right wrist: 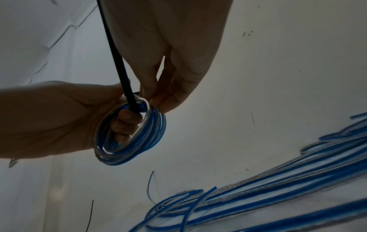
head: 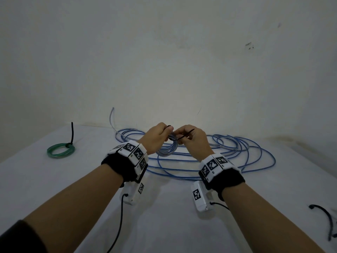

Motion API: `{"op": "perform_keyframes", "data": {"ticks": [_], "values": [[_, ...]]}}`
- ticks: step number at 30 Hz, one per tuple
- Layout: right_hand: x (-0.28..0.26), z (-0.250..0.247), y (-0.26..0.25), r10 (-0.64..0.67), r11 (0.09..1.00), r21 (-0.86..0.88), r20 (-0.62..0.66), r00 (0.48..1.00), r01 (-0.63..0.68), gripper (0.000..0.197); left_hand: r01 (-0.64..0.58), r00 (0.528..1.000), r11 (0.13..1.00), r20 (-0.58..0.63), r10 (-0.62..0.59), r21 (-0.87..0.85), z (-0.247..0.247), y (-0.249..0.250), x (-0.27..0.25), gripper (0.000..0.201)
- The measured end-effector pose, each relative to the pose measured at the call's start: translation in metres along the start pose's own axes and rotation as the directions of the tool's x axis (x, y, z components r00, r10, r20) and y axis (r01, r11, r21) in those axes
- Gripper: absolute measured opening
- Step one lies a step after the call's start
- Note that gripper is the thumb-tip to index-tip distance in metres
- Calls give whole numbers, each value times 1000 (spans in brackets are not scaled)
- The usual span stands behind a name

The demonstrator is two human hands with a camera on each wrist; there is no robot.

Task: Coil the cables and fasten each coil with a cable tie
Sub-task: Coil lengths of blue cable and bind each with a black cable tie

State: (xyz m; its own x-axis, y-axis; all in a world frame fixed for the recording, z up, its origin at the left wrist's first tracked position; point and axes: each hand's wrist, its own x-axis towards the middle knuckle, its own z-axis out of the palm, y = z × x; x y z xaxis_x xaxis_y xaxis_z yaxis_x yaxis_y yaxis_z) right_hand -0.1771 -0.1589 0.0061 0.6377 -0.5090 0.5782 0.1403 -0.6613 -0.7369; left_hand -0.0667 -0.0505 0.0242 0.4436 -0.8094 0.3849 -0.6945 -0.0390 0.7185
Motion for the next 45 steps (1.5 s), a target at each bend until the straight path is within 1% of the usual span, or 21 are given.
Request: {"op": "perform_keyframes", "data": {"ticks": [3,4,7,10,13,17,19,22,23,24,26,27,29,31,33,35,37,39,41,45], "values": [[-4,-2,-1,0,999,51,49,999,-3,32,25,999,999,-45,-26,-23,-1,-5,3,23],[-6,-4,-2,1,997,77,68,998,-7,32,30,998,999,-58,-31,-23,-2,-6,5,22],[-10,-5,-10,17,984,176,96,995,-34,22,44,995,999,-89,-45,-14,-5,-8,8,23],[-10,-2,-16,44,969,241,31,999,-50,11,54,995,998,-88,-56,-23,-4,-9,9,22],[-9,1,-18,81,957,281,-24,996,-71,11,53,994,997,-95,-58,-47,-4,-7,7,19],[-7,2,-22,108,908,412,-49,993,-79,11,29,998,999,-60,-32,-39,-3,-7,5,21],[-7,4,-25,121,889,450,-44,992,-89,9,6,998,1000,-59,-7,-21,-2,-7,5,23],[-7,6,-30,165,855,499,-1,986,-142,23,-15,996,1000,-82,16,13,-4,-8,4,23],[-7,6,-31,182,841,518,8,983,-159,23,-19,996,1000,-91,20,17,-4,-8,4,22],[-7,6,-32,194,832,528,9,981,-169,19,-24,995,1000,-101,25,20,-5,-8,3,21],[-6,7,-32,214,834,520,3,977,-185,7,-42,991,998,-123,46,36,-5,-7,2,21],[-5,8,-32,222,839,509,5,975,-193,7,-55,989,997,-134,63,56,-5,-6,2,21],[-4,11,-34,250,834,503,19,968,-225,14,-83,982,990,-158,101,117,-4,-4,4,22],[-3,15,-38,286,817,517,23,958,-256,22,-106,974,985,-185,131,138,-5,-3,6,22],[-4,17,-39,311,805,528,10,950,-269,28,-117,965,984,-220,144,132,-6,-1,7,23],[-4,19,-39,322,806,522,8,947,-279,28,-115,956,987,-256,142,116,-8,0,5,24],[-5,20,-38,323,810,512,20,946,-287,24,-106,948,991,-291,126,82,-9,-1,3,24],[-5,20,-38,331,813,498,31,943,-302,17,-100,942,995,-322,96,5,-9,-4,3,21],[-5,21,-38,346,818,480,28,938,-316,16,-88,941,995,-331,66,-52,-8,-6,2,16],[-4,22,-36,368,828,451,11,930,-333,20,-100,944,995,-319,87,-25,-5,-8,3,14]]}}
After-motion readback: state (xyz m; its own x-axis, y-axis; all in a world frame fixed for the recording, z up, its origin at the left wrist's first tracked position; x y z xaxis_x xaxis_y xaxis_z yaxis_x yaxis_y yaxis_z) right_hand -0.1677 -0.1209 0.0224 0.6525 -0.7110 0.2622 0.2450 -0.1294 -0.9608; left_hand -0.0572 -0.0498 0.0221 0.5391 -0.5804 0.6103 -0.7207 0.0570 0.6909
